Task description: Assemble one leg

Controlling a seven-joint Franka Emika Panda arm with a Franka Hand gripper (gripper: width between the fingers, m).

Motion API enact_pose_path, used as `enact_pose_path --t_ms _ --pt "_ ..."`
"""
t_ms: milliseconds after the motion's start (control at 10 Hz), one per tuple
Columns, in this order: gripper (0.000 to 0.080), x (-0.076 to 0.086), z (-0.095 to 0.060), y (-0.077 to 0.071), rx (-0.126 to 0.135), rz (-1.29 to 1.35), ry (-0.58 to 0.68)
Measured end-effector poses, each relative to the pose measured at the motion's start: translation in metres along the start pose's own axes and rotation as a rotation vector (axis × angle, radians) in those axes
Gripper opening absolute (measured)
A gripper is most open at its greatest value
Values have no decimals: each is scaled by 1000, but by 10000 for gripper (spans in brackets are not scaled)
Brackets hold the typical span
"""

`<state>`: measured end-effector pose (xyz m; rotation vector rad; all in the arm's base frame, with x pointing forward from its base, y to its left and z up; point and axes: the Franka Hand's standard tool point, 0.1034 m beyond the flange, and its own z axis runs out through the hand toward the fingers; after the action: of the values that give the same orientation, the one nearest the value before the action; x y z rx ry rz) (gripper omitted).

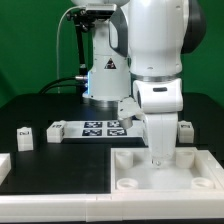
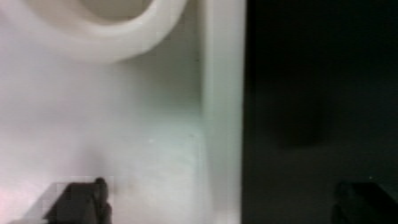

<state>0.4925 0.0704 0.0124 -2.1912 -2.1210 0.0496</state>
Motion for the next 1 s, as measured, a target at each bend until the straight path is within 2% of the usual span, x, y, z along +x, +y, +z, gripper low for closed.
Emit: enact_pose_path --t_ms 600,1000 --pt "649 0 -1 0 -1 4 0" --pt "649 2 -26 -21 -26 61 -16"
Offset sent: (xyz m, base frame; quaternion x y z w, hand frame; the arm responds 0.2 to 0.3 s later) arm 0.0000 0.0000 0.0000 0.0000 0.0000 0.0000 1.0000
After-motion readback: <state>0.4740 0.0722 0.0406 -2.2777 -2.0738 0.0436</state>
